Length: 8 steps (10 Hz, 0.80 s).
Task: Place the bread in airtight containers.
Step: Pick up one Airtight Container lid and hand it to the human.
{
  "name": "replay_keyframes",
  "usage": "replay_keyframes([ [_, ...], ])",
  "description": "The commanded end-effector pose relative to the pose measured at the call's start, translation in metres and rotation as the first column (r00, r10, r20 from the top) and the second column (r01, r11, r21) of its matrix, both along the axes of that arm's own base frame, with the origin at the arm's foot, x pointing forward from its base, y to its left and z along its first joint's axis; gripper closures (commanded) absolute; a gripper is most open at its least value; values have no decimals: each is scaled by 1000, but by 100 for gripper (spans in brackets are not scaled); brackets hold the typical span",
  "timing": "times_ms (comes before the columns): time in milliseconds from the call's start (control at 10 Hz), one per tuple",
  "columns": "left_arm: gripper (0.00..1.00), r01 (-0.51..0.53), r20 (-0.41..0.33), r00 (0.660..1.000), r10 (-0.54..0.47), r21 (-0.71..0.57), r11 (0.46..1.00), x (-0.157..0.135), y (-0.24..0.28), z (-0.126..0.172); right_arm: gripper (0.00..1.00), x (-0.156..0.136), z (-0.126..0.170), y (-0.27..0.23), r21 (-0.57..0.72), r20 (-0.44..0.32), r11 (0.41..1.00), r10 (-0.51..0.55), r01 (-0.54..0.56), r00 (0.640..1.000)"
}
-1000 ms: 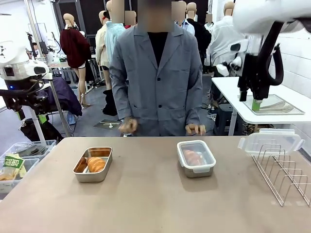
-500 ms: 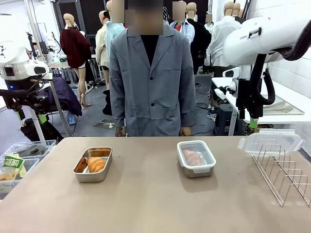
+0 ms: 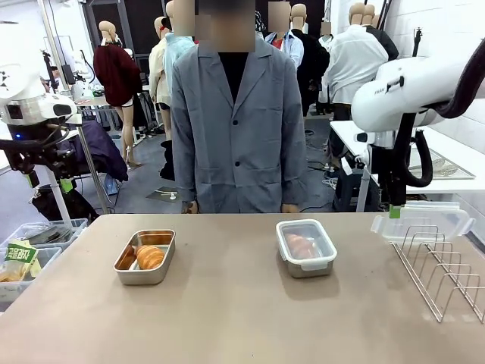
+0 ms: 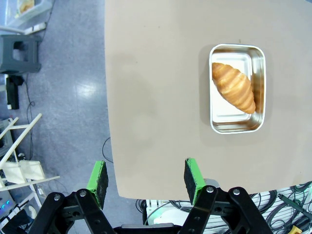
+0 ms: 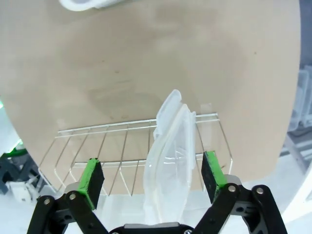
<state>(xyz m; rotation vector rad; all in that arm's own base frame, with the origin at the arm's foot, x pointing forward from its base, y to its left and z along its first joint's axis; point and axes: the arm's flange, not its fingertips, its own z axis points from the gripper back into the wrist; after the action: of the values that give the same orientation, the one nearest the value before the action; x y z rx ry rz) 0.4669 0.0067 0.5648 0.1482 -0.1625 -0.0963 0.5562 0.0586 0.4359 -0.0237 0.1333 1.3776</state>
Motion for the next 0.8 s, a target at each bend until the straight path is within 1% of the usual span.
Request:
replay_keyframes([
  [0,19,-17,15,1000,17,8,1000,0,0,0,0,-1,-14,2,-101,47,993,-62,67,997],
  [100,19,-17,15,1000,17,8,1000,0,0,0,0,0,-17,-1,-109,45,989,-97,101,994],
  [200,19,-17,15,1000,17,8,1000,0,0,0,0,1,-8,-1,-37,16,999,-29,30,999],
  [300,19,-17,15,1000,17,8,1000,0,0,0,0,1,-8,-1,-37,16,999,-29,30,999],
  [400,19,-17,15,1000,17,8,1000,0,0,0,0,2,-13,-2,-68,26,996,-59,61,998],
  [600,19,-17,15,1000,17,8,1000,0,0,0,0,5,-23,-6,-118,94,988,-92,103,991],
  [700,19,-17,15,1000,17,8,1000,0,0,0,0,7,-28,-8,-150,109,980,-113,129,988],
])
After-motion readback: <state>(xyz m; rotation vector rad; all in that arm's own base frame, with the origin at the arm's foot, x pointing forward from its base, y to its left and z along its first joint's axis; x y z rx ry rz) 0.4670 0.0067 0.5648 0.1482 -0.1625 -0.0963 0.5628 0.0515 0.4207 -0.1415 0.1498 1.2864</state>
